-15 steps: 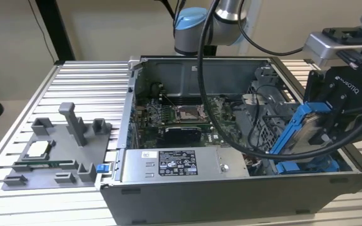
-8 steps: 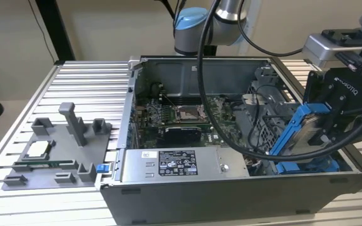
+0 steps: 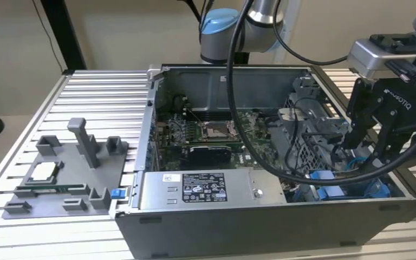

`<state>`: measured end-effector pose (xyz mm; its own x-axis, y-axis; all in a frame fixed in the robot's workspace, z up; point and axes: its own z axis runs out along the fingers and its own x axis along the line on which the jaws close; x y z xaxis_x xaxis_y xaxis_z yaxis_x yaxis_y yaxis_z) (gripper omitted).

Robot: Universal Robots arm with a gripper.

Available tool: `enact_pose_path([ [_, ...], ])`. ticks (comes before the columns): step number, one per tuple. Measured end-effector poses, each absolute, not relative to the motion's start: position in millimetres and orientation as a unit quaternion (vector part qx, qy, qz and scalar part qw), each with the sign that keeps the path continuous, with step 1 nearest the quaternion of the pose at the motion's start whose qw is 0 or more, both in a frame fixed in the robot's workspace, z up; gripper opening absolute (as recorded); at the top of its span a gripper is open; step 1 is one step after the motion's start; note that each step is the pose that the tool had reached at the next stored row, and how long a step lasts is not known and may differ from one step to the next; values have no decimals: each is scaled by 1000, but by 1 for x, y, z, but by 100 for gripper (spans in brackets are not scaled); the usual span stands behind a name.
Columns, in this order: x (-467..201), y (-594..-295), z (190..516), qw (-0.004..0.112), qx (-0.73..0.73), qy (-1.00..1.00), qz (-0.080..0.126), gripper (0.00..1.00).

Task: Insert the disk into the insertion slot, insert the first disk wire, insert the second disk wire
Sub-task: 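Insert the disk into the insertion slot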

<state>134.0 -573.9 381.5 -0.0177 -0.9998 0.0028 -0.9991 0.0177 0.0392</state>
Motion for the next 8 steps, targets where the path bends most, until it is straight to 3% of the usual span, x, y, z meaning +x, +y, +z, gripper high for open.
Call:
enact_pose_path([
  [8, 134, -572, 396, 15, 701, -713, -13, 100],
])
